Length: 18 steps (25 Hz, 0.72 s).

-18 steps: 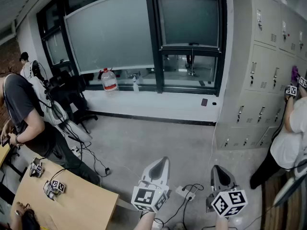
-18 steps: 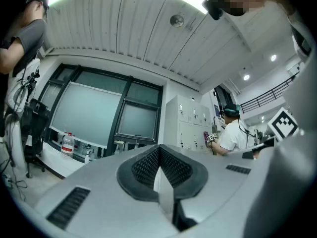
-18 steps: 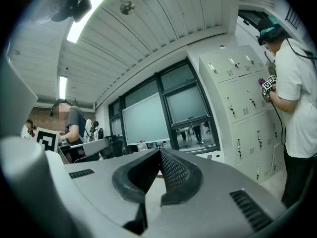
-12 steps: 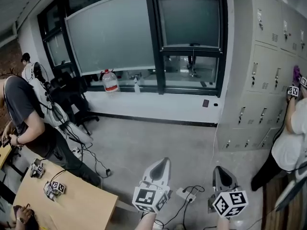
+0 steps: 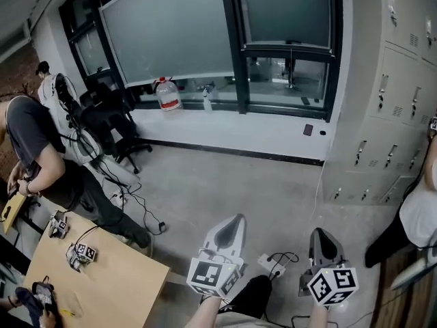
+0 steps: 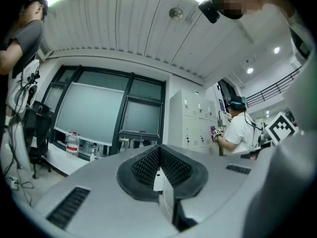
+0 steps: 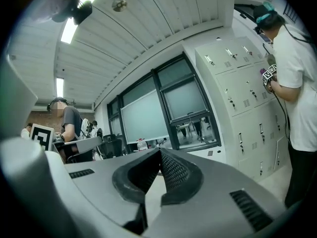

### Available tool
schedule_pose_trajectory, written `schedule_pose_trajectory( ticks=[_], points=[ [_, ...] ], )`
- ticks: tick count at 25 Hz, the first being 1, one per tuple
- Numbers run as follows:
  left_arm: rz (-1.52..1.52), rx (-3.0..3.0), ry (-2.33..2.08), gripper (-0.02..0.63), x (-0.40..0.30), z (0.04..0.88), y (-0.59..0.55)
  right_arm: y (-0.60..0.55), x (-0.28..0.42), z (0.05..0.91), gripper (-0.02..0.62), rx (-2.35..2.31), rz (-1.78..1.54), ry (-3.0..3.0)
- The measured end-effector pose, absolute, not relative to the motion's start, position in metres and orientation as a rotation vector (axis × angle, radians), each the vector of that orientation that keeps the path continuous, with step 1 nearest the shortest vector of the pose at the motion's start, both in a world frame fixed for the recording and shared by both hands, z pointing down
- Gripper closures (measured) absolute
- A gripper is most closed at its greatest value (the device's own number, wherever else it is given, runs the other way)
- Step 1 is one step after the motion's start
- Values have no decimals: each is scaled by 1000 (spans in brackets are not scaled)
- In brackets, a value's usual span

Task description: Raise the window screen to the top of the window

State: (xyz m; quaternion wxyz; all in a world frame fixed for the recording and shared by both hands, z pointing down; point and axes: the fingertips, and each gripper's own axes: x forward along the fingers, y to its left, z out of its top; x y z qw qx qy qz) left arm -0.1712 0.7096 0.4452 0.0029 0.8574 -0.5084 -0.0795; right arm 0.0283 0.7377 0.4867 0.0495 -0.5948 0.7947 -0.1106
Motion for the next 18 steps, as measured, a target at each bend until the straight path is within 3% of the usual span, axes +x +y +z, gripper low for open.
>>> schedule_pose_trajectory(
  ticks=[9, 18],
  points=[
    [-257, 2623, -1593, 603, -167, 475, 585, 626, 54, 515, 589, -1843, -395, 2434],
    [-352, 2644, -1614, 603, -182, 434, 400, 437, 55, 491, 589, -1879, -345, 2423]
  ],
)
